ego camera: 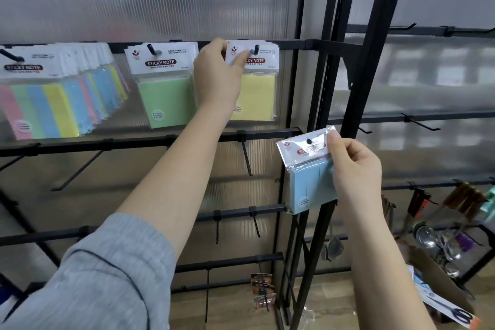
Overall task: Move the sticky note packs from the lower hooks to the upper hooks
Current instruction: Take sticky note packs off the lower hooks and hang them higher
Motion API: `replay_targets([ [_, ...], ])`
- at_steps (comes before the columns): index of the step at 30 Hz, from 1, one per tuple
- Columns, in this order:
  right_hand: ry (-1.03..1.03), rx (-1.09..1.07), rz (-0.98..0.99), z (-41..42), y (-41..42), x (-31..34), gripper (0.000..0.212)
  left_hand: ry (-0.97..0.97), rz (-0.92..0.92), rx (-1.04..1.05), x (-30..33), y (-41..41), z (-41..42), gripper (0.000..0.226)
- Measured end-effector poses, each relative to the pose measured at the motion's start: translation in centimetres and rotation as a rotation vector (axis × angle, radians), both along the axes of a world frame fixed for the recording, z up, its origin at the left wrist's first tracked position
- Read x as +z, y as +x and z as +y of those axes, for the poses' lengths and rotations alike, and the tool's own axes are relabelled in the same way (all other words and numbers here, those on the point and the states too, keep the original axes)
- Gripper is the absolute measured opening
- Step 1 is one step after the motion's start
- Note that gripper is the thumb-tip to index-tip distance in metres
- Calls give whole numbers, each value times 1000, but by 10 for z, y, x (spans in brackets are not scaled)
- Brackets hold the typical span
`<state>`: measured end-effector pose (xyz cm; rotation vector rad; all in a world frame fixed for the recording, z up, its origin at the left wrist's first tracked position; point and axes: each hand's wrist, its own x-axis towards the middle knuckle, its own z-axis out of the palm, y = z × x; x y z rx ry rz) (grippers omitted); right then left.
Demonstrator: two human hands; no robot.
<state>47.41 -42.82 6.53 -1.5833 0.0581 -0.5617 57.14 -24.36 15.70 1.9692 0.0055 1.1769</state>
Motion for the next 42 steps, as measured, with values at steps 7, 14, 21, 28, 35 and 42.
replay_targets([
  [7,15,34,-26,10,-9,1,34,-23,-21,-22,-8,-21,15,11],
  [14,40,41,-35,41,-22,6,35,40,-94,-33,-16,-78,55,11],
  [21,120,63,14,113,-44,9,27,22,129,124,-46,-130,148,13],
  [28,150,108,42,214,-83,7,28,56,316,210,-70,-189,253,14],
  [35,168,186,112,304,-123,4,20,67,463,297,-89,-249,349,15],
  [42,157,293,123,364,-140,8,21,27,520,392,-100,-285,410,13],
])
